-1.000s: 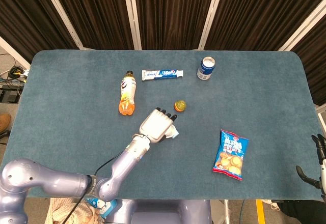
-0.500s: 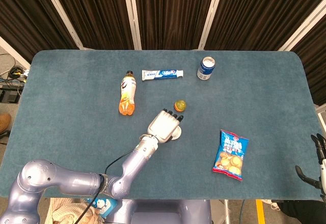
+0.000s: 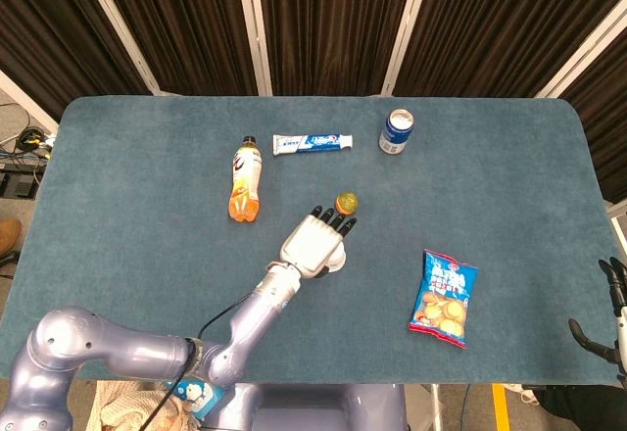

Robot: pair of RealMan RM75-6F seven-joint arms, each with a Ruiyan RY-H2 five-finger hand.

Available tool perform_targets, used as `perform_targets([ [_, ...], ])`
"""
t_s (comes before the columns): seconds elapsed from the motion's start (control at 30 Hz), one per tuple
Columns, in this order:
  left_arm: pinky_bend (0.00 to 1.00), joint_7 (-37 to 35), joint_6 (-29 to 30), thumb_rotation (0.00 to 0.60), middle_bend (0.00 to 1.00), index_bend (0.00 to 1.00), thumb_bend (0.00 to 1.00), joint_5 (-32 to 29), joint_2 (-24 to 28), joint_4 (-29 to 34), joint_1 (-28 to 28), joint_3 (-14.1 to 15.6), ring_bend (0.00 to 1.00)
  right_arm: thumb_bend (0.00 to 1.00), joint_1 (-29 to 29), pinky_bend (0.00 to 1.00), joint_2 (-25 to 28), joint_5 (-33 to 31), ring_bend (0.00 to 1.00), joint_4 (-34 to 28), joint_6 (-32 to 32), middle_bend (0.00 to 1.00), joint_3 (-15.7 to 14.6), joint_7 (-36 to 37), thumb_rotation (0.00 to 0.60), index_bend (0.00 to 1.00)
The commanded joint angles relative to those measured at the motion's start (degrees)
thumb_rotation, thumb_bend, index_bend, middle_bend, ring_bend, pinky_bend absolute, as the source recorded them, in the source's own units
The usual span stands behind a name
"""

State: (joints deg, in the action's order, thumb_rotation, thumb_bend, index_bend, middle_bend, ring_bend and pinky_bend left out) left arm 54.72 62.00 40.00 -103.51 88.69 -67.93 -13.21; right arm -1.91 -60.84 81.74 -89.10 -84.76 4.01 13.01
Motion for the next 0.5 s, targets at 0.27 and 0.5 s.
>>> perform_targets([
  [0.27,0.18,-7.8,17.3,0.6,0.15,0.1,0.17,18.0,15.1,16.2,15.2,12.2,0.13,0.3,0.1,0.03,-0.6,0.1,0.0,0.5,0.0,0.0,-0.1,-1.7,0.6,0.0],
  [0.5,0.17,-14.7,28.1,0.6,0.11,0.07,0.16,29.5,25.8,20.2,26.7,21.4,0.13,0.31,0.1,0.04,-1.0,-0.5,0.0,0.6,-0.3,0.0,0.2,-3.3,0.6,0.0],
])
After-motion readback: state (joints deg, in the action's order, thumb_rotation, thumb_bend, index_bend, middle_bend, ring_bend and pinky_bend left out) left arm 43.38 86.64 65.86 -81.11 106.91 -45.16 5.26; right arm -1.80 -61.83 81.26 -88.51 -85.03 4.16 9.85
